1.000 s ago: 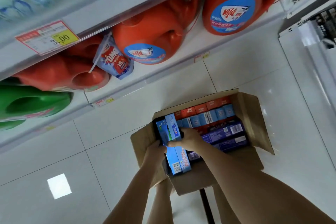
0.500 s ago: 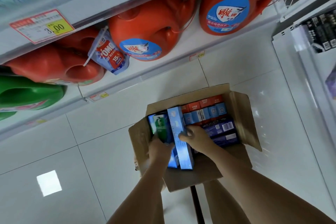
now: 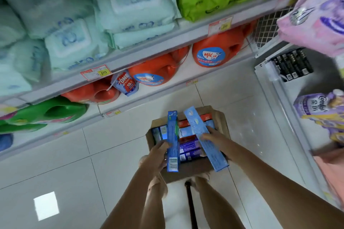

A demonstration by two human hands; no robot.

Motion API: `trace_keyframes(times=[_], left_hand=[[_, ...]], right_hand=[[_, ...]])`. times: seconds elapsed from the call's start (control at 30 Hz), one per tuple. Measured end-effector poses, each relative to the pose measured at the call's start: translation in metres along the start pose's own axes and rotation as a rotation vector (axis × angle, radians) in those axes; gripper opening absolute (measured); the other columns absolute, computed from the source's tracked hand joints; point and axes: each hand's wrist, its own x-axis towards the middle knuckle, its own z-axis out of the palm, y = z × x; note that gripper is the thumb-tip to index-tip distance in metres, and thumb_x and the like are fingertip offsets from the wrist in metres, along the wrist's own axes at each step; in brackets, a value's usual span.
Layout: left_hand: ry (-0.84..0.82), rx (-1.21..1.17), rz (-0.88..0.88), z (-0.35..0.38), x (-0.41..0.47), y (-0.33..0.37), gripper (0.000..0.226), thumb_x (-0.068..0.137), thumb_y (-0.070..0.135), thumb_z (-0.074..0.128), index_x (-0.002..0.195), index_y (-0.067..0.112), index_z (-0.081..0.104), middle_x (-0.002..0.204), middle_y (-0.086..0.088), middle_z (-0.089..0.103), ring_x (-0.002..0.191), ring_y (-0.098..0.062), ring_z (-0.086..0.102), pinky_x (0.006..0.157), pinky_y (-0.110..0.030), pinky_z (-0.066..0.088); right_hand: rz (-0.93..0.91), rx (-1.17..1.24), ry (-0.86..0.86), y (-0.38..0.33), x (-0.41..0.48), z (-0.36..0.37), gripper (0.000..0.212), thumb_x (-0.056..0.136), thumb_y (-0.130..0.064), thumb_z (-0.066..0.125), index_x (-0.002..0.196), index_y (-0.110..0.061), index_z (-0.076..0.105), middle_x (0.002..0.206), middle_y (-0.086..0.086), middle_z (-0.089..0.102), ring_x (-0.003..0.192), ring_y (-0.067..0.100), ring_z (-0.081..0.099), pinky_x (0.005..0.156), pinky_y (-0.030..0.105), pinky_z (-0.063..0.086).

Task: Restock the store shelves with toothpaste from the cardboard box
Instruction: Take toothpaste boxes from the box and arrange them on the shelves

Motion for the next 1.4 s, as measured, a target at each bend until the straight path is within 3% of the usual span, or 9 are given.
trace_keyframes(times=[0.27,0.4,0.53,0.63,0.83,0.97,1.17,1.3,1.4], left_hand=[[-0.265,-0.182,0.170,0.027,-0.163,0.075,0.033,0.085,0.025,0.047,0.099,-0.002,0.060,0.072,-0.017,0.069,0.055,-0.023,0.066,0.047,-0.025,0.052],[-0.331,-0.252,0.303,0.045,-0.224,0.106,0.045,0.055,0.031,0.077,0.089,0.002,0.071,0.081,-0.016,0.072,0.065,-0.024,0.069,0.058,-0.032,0.057],[-0.430,-0.298,0.400,0.055,-0.271,0.132,0.070,0.023,0.039,0.093,0.083,0.007,0.078,0.090,-0.017,0.072,0.072,-0.025,0.070,0.069,-0.035,0.057],[-0.500,-0.302,0.475,0.068,-0.306,0.151,0.066,0.023,0.036,0.091,0.079,0.004,0.076,0.079,-0.017,0.070,0.062,-0.026,0.067,0.064,-0.035,0.056],[-0.503,-0.319,0.573,0.096,-0.366,0.172,0.071,0.010,0.036,0.097,0.070,0.005,0.075,0.067,-0.014,0.068,0.051,-0.022,0.064,0.049,-0.030,0.056],[-0.477,-0.280,0.567,0.107,-0.378,0.183,0.092,0.026,0.029,0.096,0.108,0.003,0.065,0.099,-0.018,0.069,0.077,-0.027,0.067,0.072,-0.040,0.057],[-0.507,-0.201,0.615,0.130,-0.414,0.196,0.061,0.056,0.016,0.073,0.115,0.004,0.060,0.118,-0.020,0.065,0.101,-0.030,0.061,0.082,-0.040,0.052],[-0.502,-0.182,0.671,0.134,-0.431,0.204,0.029,0.070,0.010,0.062,0.098,0.003,0.060,0.079,-0.013,0.071,0.062,-0.020,0.067,0.057,-0.029,0.056],[-0.467,-0.170,0.676,0.135,-0.440,0.213,0.033,0.067,0.013,0.065,0.099,0.002,0.060,0.078,-0.014,0.068,0.060,-0.021,0.065,0.056,-0.030,0.055]], right_hand=[[-0.143,0.355,-0.076,-0.082,-0.142,-0.008,0.056,0.082,-0.061,0.047,0.097,-0.007,0.057,0.074,0.009,0.059,0.056,0.015,0.059,0.052,0.024,0.048],[-0.272,0.495,-0.140,-0.124,-0.209,-0.004,0.063,0.049,-0.056,0.086,0.086,-0.008,0.071,0.073,0.011,0.063,0.059,0.023,0.063,0.057,0.033,0.053],[-0.394,0.499,-0.175,-0.156,-0.274,-0.002,0.061,0.026,-0.047,0.095,0.076,-0.014,0.079,0.075,0.007,0.070,0.061,0.020,0.068,0.061,0.030,0.056],[-0.523,0.472,-0.202,-0.176,-0.308,0.000,0.073,0.042,-0.042,0.090,0.104,-0.012,0.067,0.080,0.004,0.068,0.063,0.020,0.064,0.054,0.027,0.052],[-0.769,0.085,0.209,-0.214,-0.374,0.009,0.027,0.083,-0.026,0.069,0.106,-0.015,0.058,0.081,0.003,0.065,0.060,0.009,0.063,0.052,0.020,0.049],[-0.866,-0.103,0.353,-0.225,-0.396,0.005,0.014,0.091,-0.026,0.059,0.097,-0.036,0.066,0.091,-0.003,0.074,0.078,0.012,0.069,0.073,0.029,0.052],[-0.813,-0.055,0.202,-0.240,-0.418,0.004,0.017,0.089,-0.008,0.059,0.096,-0.022,0.067,0.078,-0.002,0.074,0.067,0.013,0.069,0.061,0.024,0.053],[-0.863,-0.026,0.171,-0.250,-0.432,0.009,0.024,0.088,0.000,0.057,0.095,-0.020,0.069,0.081,-0.002,0.075,0.069,0.012,0.069,0.063,0.023,0.054],[-0.890,0.014,0.178,-0.259,-0.444,0.015,0.013,0.088,-0.011,0.061,0.098,-0.014,0.068,0.080,0.002,0.074,0.067,0.013,0.069,0.063,0.025,0.054]])
